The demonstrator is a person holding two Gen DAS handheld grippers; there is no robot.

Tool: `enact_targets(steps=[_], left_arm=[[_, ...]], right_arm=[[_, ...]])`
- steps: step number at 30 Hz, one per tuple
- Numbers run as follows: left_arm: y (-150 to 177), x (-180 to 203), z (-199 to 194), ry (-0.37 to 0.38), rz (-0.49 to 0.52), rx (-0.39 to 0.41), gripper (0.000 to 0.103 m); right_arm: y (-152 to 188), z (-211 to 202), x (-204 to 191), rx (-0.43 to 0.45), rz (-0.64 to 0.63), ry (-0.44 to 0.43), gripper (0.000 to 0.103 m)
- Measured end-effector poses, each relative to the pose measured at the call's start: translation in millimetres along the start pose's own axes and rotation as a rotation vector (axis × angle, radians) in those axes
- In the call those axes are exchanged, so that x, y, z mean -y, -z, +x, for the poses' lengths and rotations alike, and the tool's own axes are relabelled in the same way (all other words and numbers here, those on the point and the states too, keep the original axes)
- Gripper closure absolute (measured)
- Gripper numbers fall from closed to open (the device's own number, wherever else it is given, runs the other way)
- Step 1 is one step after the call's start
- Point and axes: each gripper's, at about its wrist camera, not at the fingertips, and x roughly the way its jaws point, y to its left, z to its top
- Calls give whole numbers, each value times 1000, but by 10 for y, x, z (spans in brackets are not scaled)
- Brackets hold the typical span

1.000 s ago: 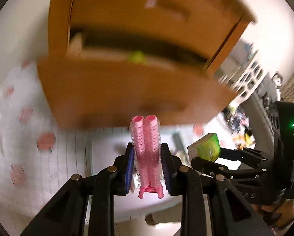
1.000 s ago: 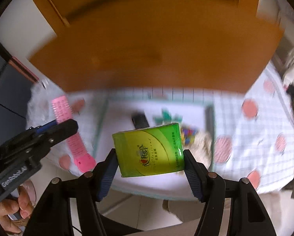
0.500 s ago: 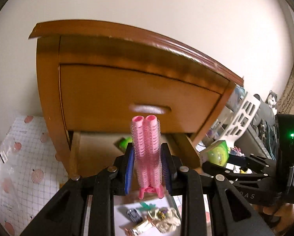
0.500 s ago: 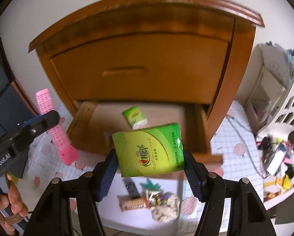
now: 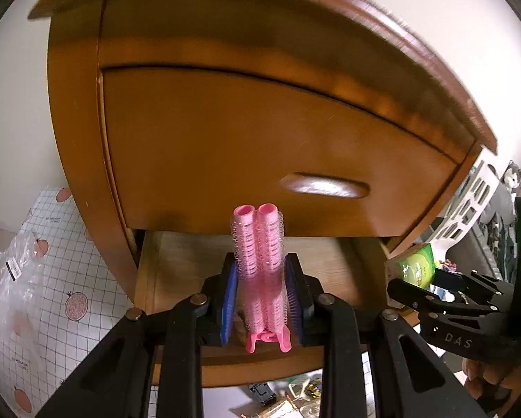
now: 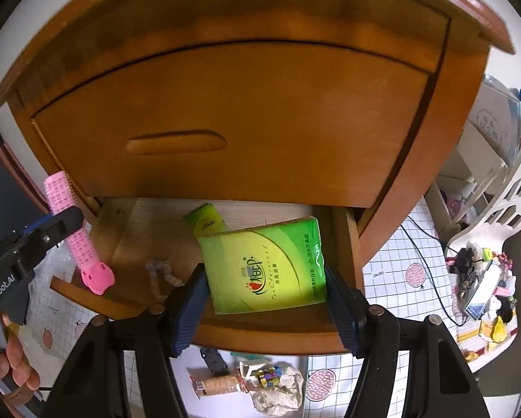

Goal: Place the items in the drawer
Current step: 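Carry the curler and tissue box into the drawer and release both, then withdraw both tools from the drawer back toward the tray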

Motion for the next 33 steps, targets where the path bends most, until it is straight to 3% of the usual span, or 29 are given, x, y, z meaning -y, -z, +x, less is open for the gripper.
enact_targets(steps=[3,5,9,11,14,18,22,33], left_arm=[[26,-42,95,-22,-8,-18,74],[43,-63,143,-31,-9,-26,64],[66,-107,188,-39,-10,-30,56],[79,-134,192,-44,-15,-29,44],[76,-154,240,-59,-22,-29,35],[78,-177,234,-101,-26,-19,18],[95,-225,272,-139,-23,-10,3],[119,-253,271,-159,-25,9,2]], right_arm=[[29,104,-16,-12,0,-13,34],[43,155,-17,-20,7,-24,33],[73,256,8,-36,17,-23,27],[85,281,10,-40,14,-17,25],[94,306,11,-43,13,-16,21],[110,338,-5,-38,5,-14,2],[131,356,-24,-34,-4,-6,0],[167,359,7,-34,6,-1,0]])
